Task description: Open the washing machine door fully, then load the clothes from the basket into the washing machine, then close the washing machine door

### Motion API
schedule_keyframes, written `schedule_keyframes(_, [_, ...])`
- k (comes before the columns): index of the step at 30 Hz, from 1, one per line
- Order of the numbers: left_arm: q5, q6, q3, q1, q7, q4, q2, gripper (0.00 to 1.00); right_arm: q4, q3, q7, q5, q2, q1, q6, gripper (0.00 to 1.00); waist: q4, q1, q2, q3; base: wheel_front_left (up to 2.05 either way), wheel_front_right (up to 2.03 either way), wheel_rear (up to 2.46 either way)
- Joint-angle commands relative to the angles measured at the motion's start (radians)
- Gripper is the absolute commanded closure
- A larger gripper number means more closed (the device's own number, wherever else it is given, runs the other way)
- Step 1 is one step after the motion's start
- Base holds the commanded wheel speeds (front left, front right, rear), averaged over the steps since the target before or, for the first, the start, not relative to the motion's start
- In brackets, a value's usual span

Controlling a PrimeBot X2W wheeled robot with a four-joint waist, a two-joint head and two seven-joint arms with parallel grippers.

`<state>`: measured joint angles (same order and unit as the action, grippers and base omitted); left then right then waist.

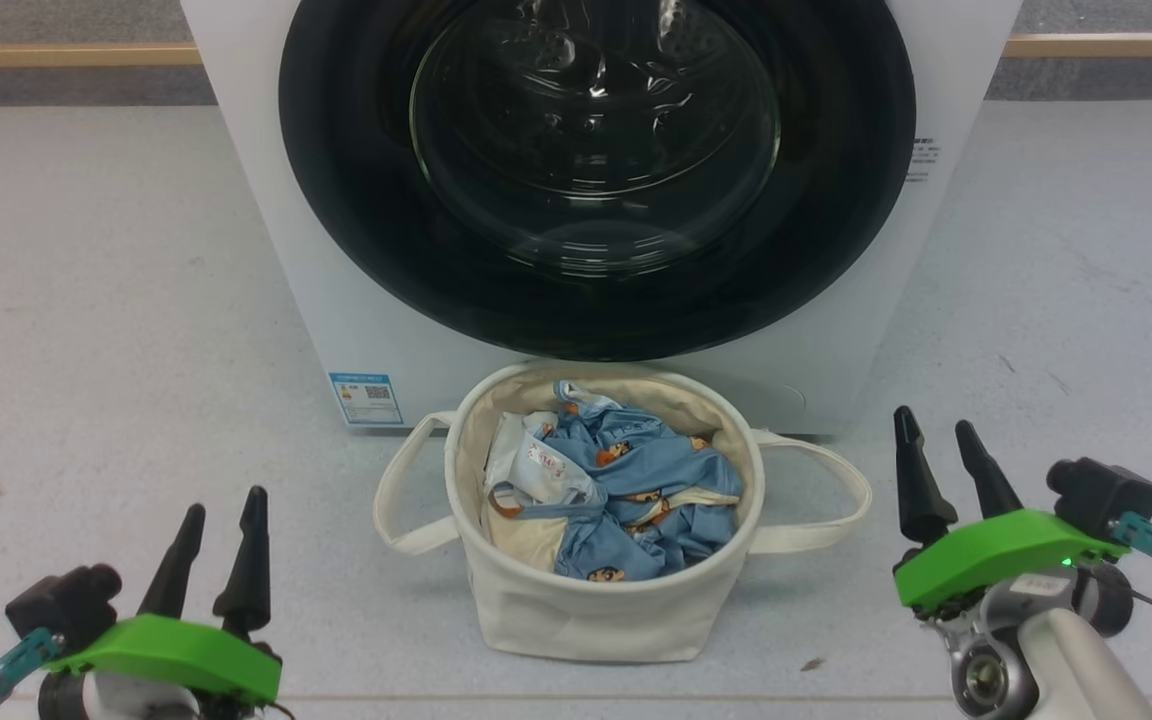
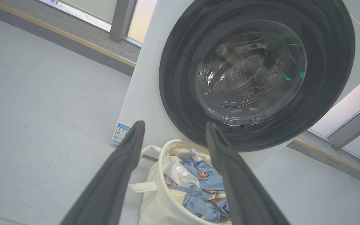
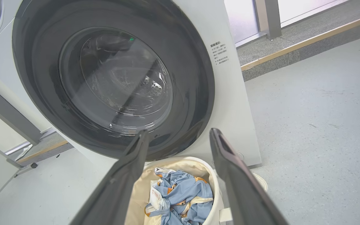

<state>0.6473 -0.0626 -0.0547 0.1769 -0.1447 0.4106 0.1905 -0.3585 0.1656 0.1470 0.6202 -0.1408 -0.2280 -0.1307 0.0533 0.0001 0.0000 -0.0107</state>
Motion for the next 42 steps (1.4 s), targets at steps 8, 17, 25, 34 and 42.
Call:
schedule_keyframes(8, [-0.117, -0.007, 0.024, 0.079, -0.040, -0.009, 0.044, 0.00, 0.020, 0.042, 0.039, -0.109, -0.027, -0.080, 0.000, 0.00, 0.004, 0.0000, 0.0000, -0.004, 0.00, 0.00, 0.00])
schedule_keyframes(17, [-0.206, -0.010, 0.031, 0.093, -0.064, -0.004, 0.054, 0.00, 0.007, 0.068, 0.062, -0.193, -0.038, -0.098, 0.000, 0.00, 0.009, 0.0000, 0.0000, -0.007, 0.00, 0.00, 0.00])
schedule_keyframes(25, [-0.305, -0.012, 0.031, 0.108, -0.088, 0.002, 0.066, 0.00, 0.001, 0.089, 0.086, -0.276, -0.049, -0.117, 0.000, 0.00, 0.015, 0.0000, 0.0000, -0.007, 0.00, 0.00, 0.00])
schedule_keyframes(34, [-0.426, -0.013, 0.027, 0.127, -0.117, 0.016, 0.079, 0.00, -0.005, 0.114, 0.115, -0.378, -0.063, -0.137, 0.000, 0.00, 0.024, 0.0000, 0.0000, -0.008, 0.00, 0.00, 0.00])
schedule_keyframes(42, [-0.432, -0.015, 0.039, 0.125, -0.117, 0.015, 0.077, 0.00, -0.010, 0.109, 0.115, -0.370, -0.061, -0.131, 0.000, 0.00, 0.024, 0.0000, 0.0000, -0.007, 0.00, 0.00, 0.00])
